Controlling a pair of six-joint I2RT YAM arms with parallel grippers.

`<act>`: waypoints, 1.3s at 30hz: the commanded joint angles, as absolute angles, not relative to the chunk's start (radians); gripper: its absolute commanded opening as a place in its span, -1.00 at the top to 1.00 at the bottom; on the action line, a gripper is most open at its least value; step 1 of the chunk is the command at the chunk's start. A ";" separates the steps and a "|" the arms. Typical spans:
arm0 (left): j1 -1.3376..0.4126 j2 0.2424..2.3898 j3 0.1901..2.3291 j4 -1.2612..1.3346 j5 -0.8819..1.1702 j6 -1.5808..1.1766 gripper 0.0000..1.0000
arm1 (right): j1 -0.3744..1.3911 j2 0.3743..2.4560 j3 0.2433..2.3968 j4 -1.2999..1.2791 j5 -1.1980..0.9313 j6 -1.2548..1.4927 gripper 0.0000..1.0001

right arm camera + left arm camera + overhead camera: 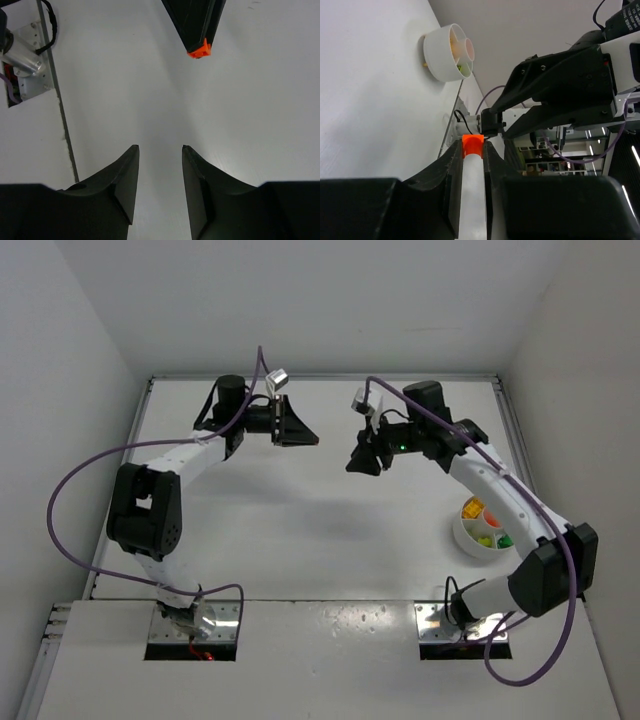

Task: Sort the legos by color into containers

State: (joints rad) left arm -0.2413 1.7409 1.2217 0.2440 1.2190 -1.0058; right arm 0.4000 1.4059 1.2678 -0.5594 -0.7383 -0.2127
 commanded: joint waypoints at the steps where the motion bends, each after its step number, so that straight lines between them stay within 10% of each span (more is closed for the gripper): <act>1: -0.253 1.730 1.204 0.285 1.256 -1.043 0.88 | 0.449 1.431 1.331 -0.469 -0.686 -0.270 0.20; 39: -0.324 1.694 1.163 0.164 1.296 -0.950 0.88 | 0.568 1.589 1.391 -0.414 -0.699 -0.427 0.34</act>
